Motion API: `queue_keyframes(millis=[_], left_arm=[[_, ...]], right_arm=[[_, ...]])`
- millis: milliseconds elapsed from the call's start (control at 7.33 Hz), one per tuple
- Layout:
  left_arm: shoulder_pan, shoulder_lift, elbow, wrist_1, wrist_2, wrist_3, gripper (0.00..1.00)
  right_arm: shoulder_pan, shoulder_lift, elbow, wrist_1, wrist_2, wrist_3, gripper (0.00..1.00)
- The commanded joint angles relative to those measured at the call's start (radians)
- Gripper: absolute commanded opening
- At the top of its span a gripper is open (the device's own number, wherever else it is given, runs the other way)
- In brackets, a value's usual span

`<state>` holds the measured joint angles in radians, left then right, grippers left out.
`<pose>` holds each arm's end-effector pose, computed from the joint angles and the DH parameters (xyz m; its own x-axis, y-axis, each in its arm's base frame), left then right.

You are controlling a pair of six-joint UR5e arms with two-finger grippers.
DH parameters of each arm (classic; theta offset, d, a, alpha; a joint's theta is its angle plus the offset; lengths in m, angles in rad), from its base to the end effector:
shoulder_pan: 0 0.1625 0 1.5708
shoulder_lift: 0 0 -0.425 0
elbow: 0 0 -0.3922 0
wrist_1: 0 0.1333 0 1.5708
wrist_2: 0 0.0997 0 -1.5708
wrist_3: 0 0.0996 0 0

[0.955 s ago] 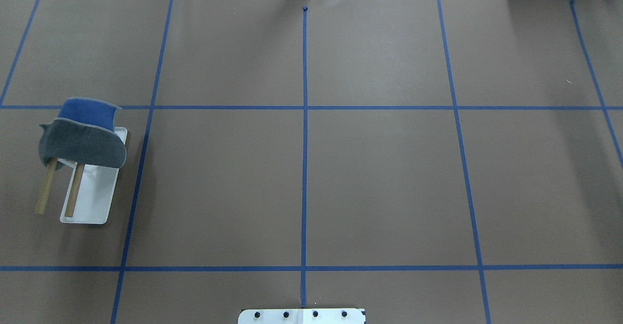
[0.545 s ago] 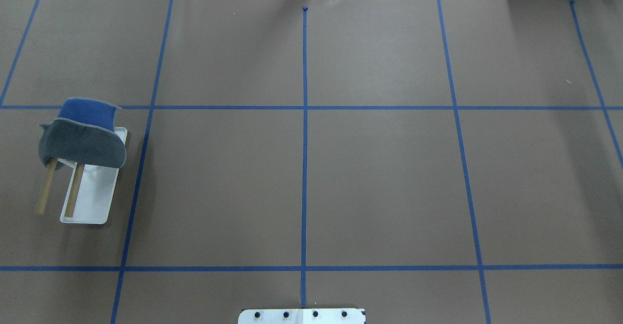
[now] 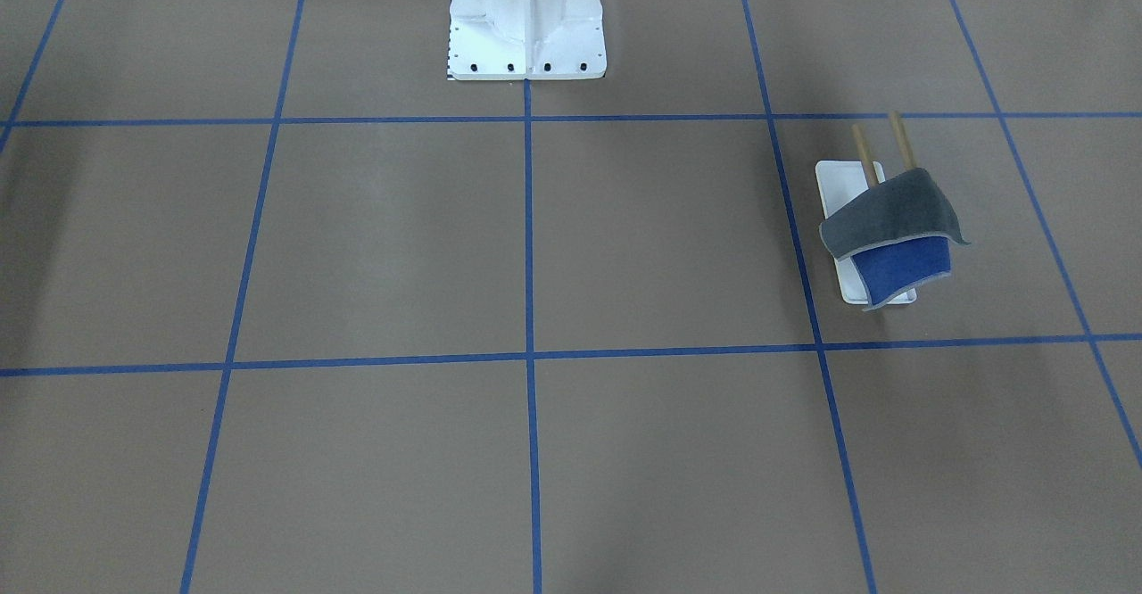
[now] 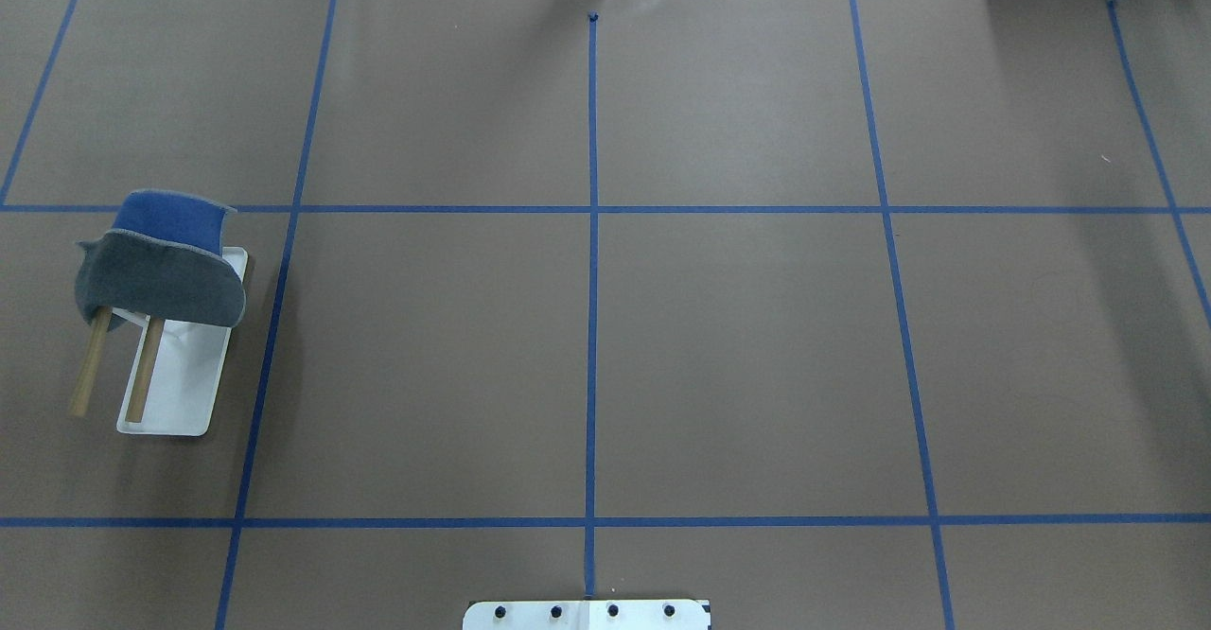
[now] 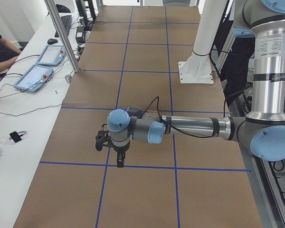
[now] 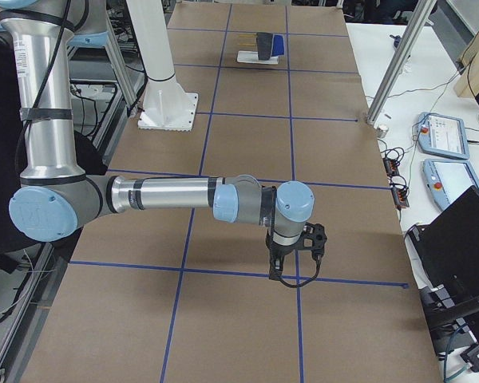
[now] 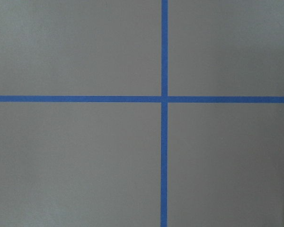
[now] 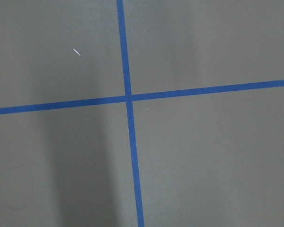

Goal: Hang towel on rack

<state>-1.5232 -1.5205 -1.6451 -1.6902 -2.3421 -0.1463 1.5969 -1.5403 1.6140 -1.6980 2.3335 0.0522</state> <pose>-0.0410 -0.4821 0.6340 0.7107 -0.0119 -0.7034 0.0571 0.9975 0.0408 0.0775 -0.4979 0.6357 0.7194 0.1078 0.6862 -0.0637 0.9940 -0.0894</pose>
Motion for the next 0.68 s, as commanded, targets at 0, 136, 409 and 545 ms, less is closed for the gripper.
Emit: queue_keyframes(millis=[0, 136, 409, 545], left_arm=[[0.000, -0.004, 0.001, 0.000, 0.000, 0.001, 0.98], [0.000, -0.004, 0.001, 0.000, 0.000, 0.001, 0.98], [0.000, -0.006, -0.001, -0.006, 0.000, 0.001, 0.98], [0.000, -0.006, -0.001, -0.008, 0.000, 0.001, 0.98]], right_arm=[[0.000, 0.000, -0.005, 0.001, 0.001, -0.002, 1.00], [0.000, 0.000, -0.005, 0.001, 0.001, -0.002, 1.00], [0.000, 0.000, 0.006, 0.001, 0.006, -0.002, 1.00], [0.000, 0.000, 0.004, 0.001, 0.006, -0.002, 1.00]])
